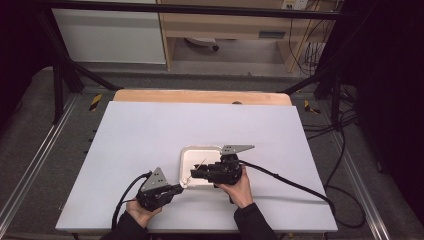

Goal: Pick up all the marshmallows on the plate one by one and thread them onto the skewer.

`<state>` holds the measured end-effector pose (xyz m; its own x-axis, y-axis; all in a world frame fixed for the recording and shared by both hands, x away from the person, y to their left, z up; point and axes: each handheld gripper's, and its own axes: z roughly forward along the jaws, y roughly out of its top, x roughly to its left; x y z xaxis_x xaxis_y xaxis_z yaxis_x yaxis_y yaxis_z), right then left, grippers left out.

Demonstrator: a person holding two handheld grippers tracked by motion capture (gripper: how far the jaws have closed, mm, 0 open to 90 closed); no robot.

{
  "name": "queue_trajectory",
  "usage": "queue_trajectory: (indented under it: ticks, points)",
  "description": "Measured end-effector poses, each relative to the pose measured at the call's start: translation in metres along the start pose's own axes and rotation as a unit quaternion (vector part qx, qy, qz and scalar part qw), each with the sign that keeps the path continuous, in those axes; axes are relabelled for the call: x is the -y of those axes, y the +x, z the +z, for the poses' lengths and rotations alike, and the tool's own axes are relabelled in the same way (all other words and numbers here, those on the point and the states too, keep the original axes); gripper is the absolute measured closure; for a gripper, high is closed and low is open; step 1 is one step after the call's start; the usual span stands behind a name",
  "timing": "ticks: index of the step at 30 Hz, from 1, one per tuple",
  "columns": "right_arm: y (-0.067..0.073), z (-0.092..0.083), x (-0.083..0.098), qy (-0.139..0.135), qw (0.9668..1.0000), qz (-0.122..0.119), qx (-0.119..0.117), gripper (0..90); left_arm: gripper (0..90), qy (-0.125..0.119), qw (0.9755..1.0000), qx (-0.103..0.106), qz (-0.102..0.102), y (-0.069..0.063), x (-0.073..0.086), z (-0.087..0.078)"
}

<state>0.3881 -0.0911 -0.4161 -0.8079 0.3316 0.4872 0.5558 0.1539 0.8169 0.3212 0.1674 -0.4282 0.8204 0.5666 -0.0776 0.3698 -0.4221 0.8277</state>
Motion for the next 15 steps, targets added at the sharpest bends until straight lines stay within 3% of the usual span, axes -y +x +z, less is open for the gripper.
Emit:
queue_trajectory:
  ticks: [6, 8, 10, 15]
  points:
    - [0.002, -0.009, -0.004, 0.006, 0.9986, -0.036, 0.038, 37.6, 88.7, -0.01, 0.9998, 0.003, -0.018, 0.008, 0.001, -0.002]
    - [0.001, -0.013, -0.004, 0.011, 0.9976, -0.043, 0.053, 33.4, 88.7, -0.01, 0.9997, 0.005, -0.021, 0.009, 0.002, -0.002]
    - [-0.001, -0.018, -0.002, 0.019, 0.9956, -0.054, 0.074, 27.2, 88.6, -0.001, 0.9995, -0.001, -0.032, 0.009, 0.002, -0.003]
    - [-0.008, -0.033, 0.004, 0.027, 0.9894, -0.073, 0.122, 12.7, 88.6, 0.005, 0.9994, -0.001, -0.034, 0.01, 0.001, -0.002]
